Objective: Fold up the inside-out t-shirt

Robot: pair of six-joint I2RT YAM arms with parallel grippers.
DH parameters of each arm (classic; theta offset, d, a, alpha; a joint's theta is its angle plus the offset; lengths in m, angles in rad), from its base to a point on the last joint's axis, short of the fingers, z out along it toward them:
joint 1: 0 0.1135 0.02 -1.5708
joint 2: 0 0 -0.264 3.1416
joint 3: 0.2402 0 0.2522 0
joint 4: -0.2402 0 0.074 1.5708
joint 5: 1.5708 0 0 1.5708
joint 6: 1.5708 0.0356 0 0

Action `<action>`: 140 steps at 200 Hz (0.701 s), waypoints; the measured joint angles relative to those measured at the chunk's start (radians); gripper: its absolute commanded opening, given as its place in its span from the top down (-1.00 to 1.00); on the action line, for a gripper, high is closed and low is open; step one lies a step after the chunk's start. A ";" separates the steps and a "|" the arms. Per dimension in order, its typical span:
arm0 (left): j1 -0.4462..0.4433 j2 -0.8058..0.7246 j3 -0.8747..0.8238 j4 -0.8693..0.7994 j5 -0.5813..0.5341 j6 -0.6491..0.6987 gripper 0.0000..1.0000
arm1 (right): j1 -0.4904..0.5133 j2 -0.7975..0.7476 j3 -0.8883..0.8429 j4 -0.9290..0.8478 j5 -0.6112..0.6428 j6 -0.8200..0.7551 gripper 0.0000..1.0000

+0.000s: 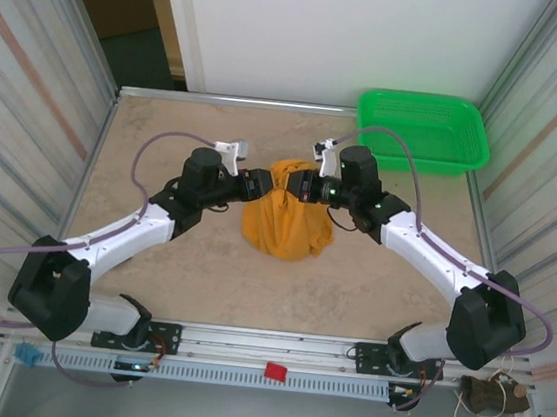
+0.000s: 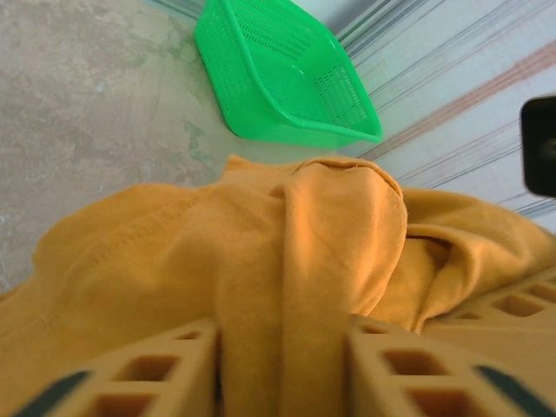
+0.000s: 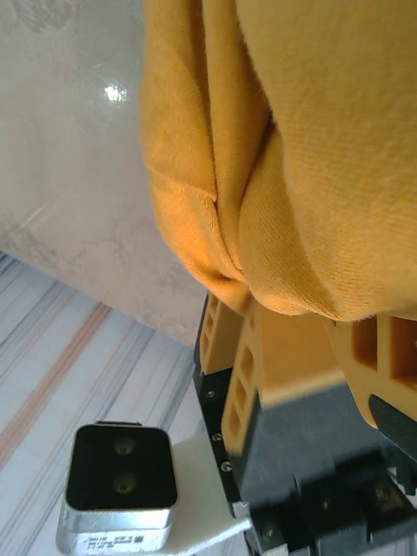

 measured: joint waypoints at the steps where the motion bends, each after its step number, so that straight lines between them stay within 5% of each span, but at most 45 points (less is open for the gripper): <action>1: 0.000 0.000 -0.002 0.001 0.000 0.003 0.83 | 0.000 0.000 0.000 0.000 0.000 0.000 1.00; 6: 0.001 0.000 -0.006 0.008 0.000 -0.004 1.00 | -0.001 -0.005 -0.001 0.000 0.000 0.000 1.00; 86: 0.229 -0.063 -0.129 0.159 0.126 -0.093 1.00 | -0.083 -0.118 -0.115 0.026 -0.003 0.022 1.00; 107: 0.265 -0.066 -0.143 0.240 0.206 -0.132 1.00 | -0.092 -0.097 -0.159 0.010 0.012 0.016 0.15; 140: 0.260 -0.066 -0.122 0.305 0.335 -0.147 1.00 | -0.048 -0.104 -0.158 -0.130 0.108 -0.052 -0.15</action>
